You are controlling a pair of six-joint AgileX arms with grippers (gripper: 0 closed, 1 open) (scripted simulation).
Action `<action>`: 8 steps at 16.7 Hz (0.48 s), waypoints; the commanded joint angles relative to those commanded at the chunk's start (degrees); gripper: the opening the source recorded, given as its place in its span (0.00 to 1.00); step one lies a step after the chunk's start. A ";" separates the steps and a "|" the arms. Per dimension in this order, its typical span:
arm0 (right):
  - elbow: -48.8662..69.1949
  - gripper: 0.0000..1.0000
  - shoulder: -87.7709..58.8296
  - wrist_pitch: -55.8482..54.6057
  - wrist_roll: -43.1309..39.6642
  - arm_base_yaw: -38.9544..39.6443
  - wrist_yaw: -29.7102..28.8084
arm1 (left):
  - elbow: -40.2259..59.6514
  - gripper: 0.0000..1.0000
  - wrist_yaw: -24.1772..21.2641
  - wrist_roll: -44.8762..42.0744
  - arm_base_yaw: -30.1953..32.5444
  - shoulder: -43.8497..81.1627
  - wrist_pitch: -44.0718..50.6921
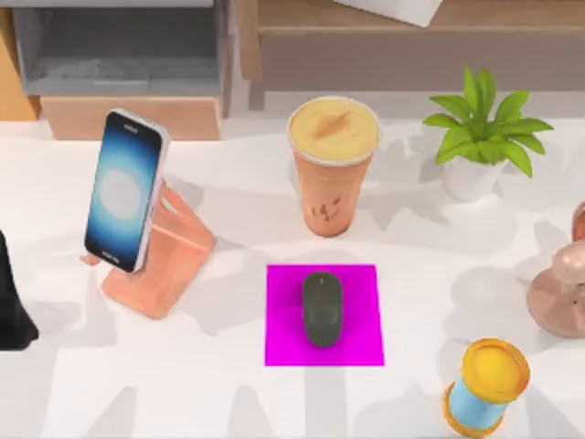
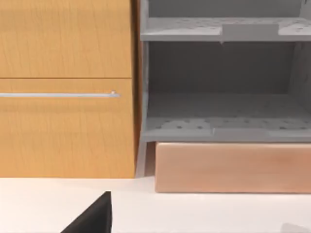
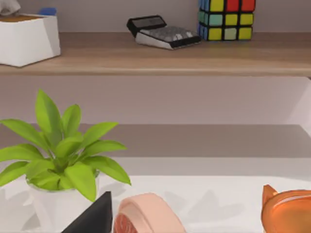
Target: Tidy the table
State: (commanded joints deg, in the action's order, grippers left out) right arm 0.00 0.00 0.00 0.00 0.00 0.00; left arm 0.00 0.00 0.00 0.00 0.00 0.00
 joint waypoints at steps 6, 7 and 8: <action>1.25 1.00 -1.73 -1.70 0.21 1.75 -1.27 | 0.00 1.00 0.00 0.00 0.00 0.00 0.00; 2.36 1.00 -3.51 -3.32 0.38 3.52 -2.51 | 0.00 1.00 0.00 0.00 0.00 0.00 0.00; 3.67 1.00 -5.90 -5.33 0.57 5.86 -4.05 | 0.00 1.00 0.00 0.00 0.00 0.00 0.00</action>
State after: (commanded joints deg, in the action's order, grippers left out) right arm 3.67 -5.90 -5.33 0.57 5.86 -4.05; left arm 0.00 0.00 0.00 0.00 0.00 0.00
